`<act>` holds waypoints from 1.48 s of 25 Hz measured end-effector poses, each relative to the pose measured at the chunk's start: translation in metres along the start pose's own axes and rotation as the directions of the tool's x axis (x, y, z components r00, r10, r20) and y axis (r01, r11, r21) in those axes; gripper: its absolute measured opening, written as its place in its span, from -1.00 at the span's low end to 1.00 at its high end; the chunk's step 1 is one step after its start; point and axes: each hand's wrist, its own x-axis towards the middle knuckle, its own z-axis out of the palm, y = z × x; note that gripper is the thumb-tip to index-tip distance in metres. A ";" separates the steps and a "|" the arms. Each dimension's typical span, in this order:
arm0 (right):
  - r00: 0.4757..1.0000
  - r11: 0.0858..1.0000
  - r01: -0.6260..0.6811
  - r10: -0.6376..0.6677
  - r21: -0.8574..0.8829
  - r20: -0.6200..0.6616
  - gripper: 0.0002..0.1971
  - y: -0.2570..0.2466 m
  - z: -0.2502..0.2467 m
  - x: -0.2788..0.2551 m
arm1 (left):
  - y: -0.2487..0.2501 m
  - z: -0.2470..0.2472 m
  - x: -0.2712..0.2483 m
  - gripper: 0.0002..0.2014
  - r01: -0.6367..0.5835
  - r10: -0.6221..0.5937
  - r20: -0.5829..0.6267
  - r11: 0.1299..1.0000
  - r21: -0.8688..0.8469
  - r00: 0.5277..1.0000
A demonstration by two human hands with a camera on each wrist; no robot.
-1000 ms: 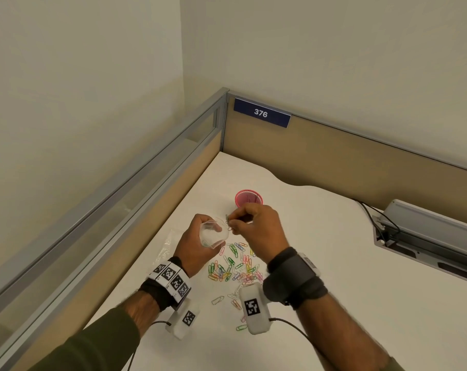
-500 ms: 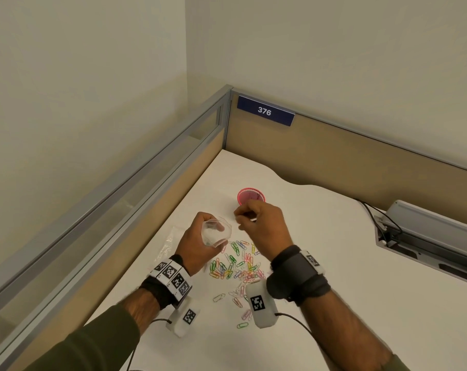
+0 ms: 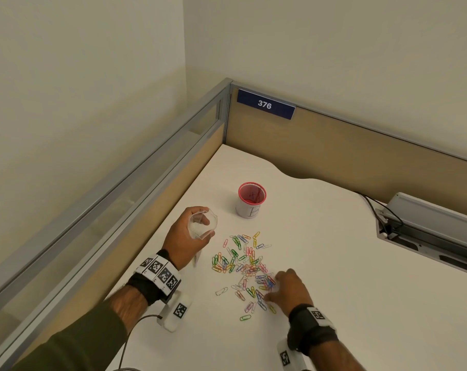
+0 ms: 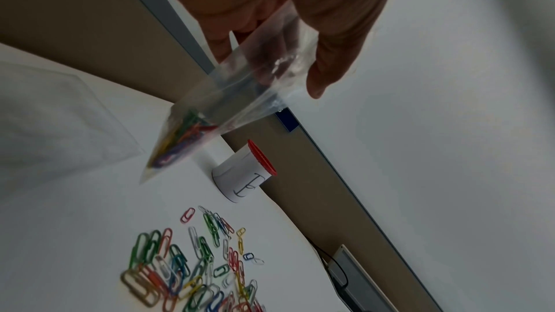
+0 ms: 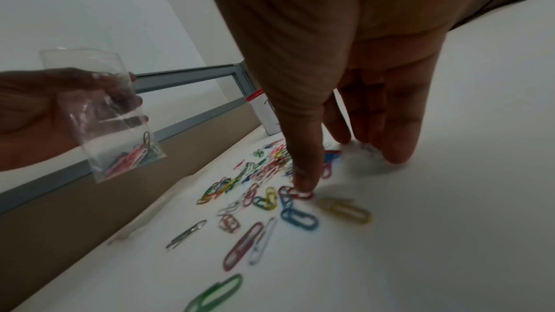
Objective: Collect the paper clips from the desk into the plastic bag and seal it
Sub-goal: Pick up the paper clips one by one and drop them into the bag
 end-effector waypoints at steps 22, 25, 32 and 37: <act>0.931 0.918 0.336 -0.358 -0.211 -0.077 -0.84 -0.043 0.003 0.033 | 0.006 0.004 0.009 -0.58 0.000 0.001 0.015 0.998 -0.069 1.000; 0.946 0.946 0.291 -0.307 -0.142 -0.107 -0.88 -0.042 0.000 0.036 | 0.006 0.005 0.008 -0.58 0.001 0.000 0.014 0.998 -0.069 1.000; 0.974 0.979 0.177 -0.159 0.104 -0.161 -0.93 -0.029 -0.024 0.041 | 0.006 0.008 0.010 -0.58 0.002 0.000 0.019 0.998 -0.068 1.000; 0.955 0.865 0.246 -0.140 0.438 -0.261 -0.97 -0.038 -0.067 0.019 | 0.005 0.013 0.011 -0.58 0.005 -0.003 0.031 0.998 -0.067 1.000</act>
